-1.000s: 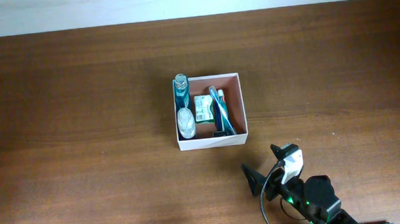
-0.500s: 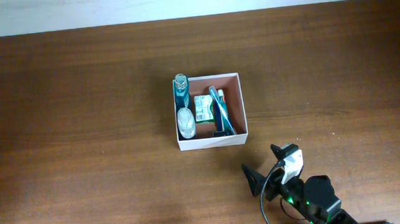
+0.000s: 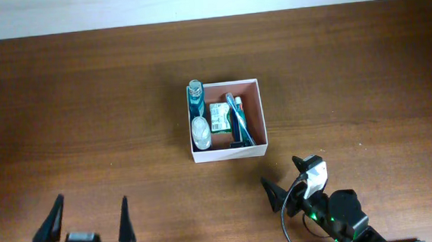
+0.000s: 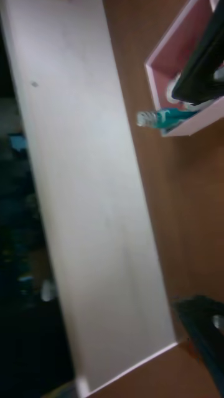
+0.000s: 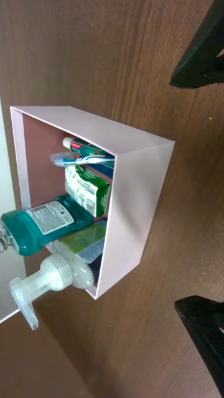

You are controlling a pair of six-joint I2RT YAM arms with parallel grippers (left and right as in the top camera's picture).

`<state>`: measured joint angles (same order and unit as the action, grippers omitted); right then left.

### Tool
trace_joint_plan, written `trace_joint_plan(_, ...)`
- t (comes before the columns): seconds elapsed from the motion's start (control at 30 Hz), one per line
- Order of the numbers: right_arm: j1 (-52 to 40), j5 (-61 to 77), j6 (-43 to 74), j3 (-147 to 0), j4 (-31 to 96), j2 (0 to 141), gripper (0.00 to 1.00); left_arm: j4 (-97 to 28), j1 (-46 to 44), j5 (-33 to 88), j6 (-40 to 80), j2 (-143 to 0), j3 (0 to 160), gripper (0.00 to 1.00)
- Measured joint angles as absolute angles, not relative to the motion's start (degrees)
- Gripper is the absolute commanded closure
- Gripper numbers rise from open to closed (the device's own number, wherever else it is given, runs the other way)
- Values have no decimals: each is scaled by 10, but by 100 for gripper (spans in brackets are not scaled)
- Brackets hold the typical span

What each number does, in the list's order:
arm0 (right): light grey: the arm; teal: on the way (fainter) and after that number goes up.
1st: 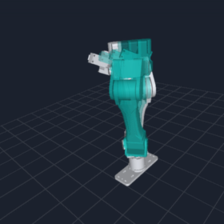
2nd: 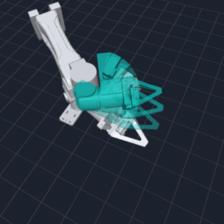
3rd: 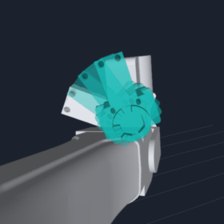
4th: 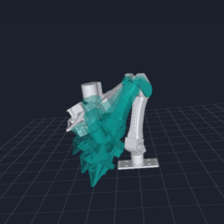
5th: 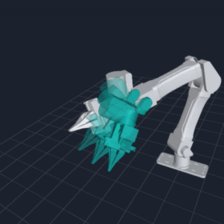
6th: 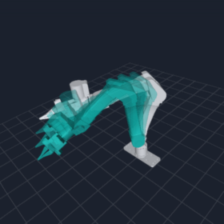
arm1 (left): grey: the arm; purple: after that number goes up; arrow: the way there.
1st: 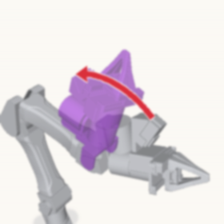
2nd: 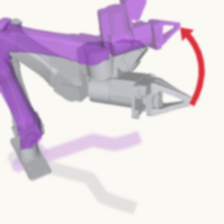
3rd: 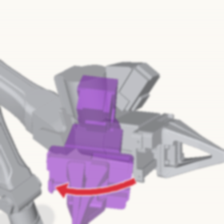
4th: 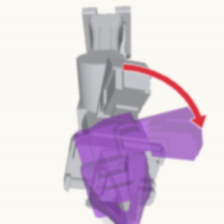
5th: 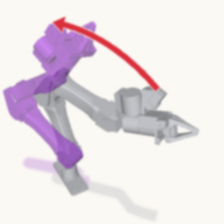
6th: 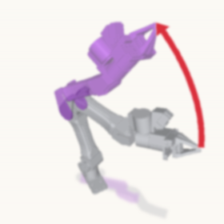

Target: Pack container

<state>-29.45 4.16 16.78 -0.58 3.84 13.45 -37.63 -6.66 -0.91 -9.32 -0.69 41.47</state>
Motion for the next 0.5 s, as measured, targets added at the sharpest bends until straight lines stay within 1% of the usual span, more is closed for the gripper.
trace_joint_plan(0.13,-295,42,168,-6,38,135,2,-329,-67,-29,-89,-7,347,0)
trace_joint_plan(0.23,-295,41,167,-6,38,135,2,-295,-67,-56,-62,-7,298,0)
trace_joint_plan(0.5,-295,41,168,-6,39,135,2,-143,-67,-107,-5,-7,158,0)
